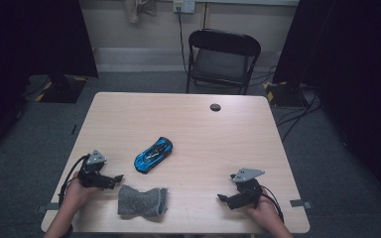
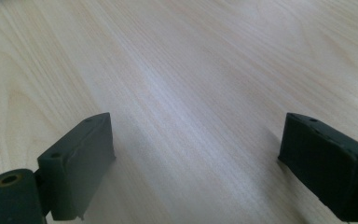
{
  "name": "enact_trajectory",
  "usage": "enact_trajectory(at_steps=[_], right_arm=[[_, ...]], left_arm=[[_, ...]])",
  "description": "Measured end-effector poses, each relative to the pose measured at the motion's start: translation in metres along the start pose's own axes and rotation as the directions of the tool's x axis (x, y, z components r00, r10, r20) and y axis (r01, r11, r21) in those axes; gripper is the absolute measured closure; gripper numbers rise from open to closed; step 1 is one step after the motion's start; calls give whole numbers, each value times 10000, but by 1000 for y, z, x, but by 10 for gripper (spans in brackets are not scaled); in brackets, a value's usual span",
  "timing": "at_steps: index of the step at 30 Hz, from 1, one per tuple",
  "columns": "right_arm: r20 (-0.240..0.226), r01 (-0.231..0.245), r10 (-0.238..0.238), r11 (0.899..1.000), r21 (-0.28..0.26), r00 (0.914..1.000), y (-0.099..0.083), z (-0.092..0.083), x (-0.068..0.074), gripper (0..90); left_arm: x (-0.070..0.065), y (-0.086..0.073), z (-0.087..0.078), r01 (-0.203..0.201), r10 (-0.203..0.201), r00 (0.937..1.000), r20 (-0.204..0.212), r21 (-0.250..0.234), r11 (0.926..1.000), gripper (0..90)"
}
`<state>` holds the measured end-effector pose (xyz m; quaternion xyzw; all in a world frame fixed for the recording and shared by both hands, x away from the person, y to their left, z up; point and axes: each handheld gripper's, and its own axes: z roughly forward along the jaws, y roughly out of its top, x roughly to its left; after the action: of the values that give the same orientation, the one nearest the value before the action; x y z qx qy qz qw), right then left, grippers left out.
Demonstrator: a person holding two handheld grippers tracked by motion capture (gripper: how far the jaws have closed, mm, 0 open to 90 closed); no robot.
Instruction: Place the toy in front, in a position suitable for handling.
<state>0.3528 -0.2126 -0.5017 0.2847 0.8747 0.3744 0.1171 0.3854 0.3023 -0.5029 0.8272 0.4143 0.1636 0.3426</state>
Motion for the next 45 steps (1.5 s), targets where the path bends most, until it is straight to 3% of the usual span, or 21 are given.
enact_trajectory(at_steps=[4,5,6,9,15,17,19,22,24,29,31,34,36,38,39,40,42,43,45], right_arm=[[-4,-1,1,10000,-1,10000,0,0,0,93],[-4,11,-11,10000,-9,10000,0,0,0,93],[-5,9,-9,10000,-9,10000,0,0,0,93],[-6,12,-12,10000,-9,10000,0,0,0,93],[-6,9,-9,10000,-9,10000,0,0,0,93],[-8,9,-9,10000,-8,10000,0,0,0,93],[-6,-3,3,10000,0,10000,0,0,0,93],[5,1,-1,10000,0,10000,0,0,0,94],[11,10,-10,10000,-7,10000,0,0,0,93],[50,-25,26,10000,-14,10000,0,0,0,93],[68,-47,47,10000,-16,10000,0,0,0,94],[105,-89,89,10000,-6,9999,-1,-1,0,93],[109,-88,88,10000,-6,9999,-1,-1,0,93],[113,-94,94,10000,-4,9999,-1,-1,0,93],[113,-94,94,10000,-4,9999,-1,-1,0,93],[130,-105,105,9999,-8,9999,-1,-1,0,93],[134,-107,107,9999,-8,9999,-1,-1,0,93],[135,-111,111,9999,-8,9998,-1,-1,0,94],[136,-111,111,9999,-9,9998,-1,-1,0,93]], left_arm=[[2,2,-2,14,-14,10000,20,134,9999,30],[2,3,-3,14,-15,10000,31,94,10000,74],[3,3,-6,95,-95,9999,88,41,9999,185],[4,3,-8,263,-264,9994,217,36,9996,171],[2,11,-20,61,-58,9997,237,-114,9999,171],[1,14,-27,47,-40,9996,297,-247,9997,208],[-5,19,-39,-346,386,9970,673,-599,9976,220],[-13,25,-48,-722,768,9946,697,-658,9952,214],[-18,26,-51,-713,784,9932,866,-819,9941,197],[-30,26,-55,-947,1020,9885,1113,-696,9931,199],[-36,26,-57,-1066,1149,9854,1258,-709,9918,198],[-56,25,-62,-1642,1730,9713,1634,-660,9842,194],[-61,24,-64,-1689,1790,9680,1757,-710,9831,194],[-73,24,-66,-1783,1919,9580,2129,-815,9806,187],[-73,24,-66,-1783,1919,9580,2129,-815,9806,187],[-82,23,-64,-1922,2052,9527,2244,-783,9782,187],[-86,21,-62,-1996,2099,9513,2256,-678,9775,187],[-90,19,-59,-2057,2136,9463,2426,-575,9769,187],[-92,16,-54,-2131,2188,9442,2462,-499,9758,191]])
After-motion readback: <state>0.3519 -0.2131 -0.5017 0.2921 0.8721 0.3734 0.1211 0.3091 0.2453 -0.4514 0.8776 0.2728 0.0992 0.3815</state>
